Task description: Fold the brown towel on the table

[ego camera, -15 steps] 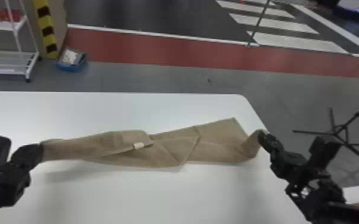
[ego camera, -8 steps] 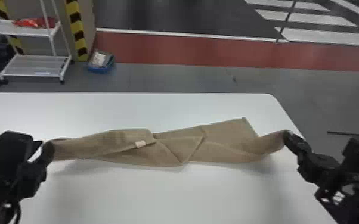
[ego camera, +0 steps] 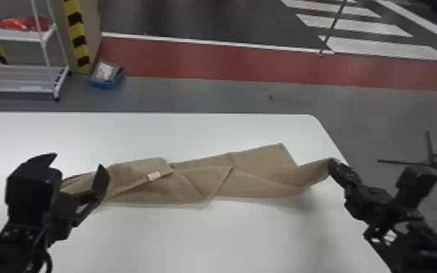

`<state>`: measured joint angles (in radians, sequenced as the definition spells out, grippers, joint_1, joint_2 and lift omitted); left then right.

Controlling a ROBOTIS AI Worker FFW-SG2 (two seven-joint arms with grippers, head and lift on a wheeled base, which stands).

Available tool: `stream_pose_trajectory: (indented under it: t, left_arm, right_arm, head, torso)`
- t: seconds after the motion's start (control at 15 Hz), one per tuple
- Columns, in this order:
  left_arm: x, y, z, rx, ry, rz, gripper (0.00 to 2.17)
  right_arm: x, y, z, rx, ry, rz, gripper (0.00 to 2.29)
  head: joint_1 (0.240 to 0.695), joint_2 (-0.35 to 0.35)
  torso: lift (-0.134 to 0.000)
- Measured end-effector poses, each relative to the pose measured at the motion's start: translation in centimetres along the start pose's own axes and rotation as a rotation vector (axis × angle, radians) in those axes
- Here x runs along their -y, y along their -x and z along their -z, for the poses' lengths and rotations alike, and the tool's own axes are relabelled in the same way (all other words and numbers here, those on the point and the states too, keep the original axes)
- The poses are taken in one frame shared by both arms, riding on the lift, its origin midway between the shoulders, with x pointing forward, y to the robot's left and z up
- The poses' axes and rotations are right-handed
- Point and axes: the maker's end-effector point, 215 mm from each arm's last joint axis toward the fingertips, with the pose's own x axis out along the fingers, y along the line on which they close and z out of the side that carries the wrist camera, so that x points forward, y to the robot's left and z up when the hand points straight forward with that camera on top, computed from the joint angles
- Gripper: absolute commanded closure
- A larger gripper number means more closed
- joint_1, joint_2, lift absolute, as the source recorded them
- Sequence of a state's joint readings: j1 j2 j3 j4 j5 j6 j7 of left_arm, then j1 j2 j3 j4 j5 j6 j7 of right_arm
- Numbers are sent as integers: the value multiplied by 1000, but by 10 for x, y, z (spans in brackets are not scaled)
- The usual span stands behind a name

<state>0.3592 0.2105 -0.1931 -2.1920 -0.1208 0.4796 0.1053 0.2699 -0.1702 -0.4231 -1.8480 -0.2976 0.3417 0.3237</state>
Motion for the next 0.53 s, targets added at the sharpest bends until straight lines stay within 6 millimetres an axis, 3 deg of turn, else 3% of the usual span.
stream_pose_trajectory:
  t: [0.33, 0.53]
  left_arm:
    - [94, -15, -1, 15, -27, 138, 56]
    - [126, -26, 3, 9, -51, 184, 248]
  right_arm:
    - [4, 1, 5, -10, -2, 7, 1565]
    - [2, 1, 5, -15, -2, 4, 1565]
  head:
    - [695, -347]
    - [695, -350]
  torso:
    - [-110]
    - [-110]
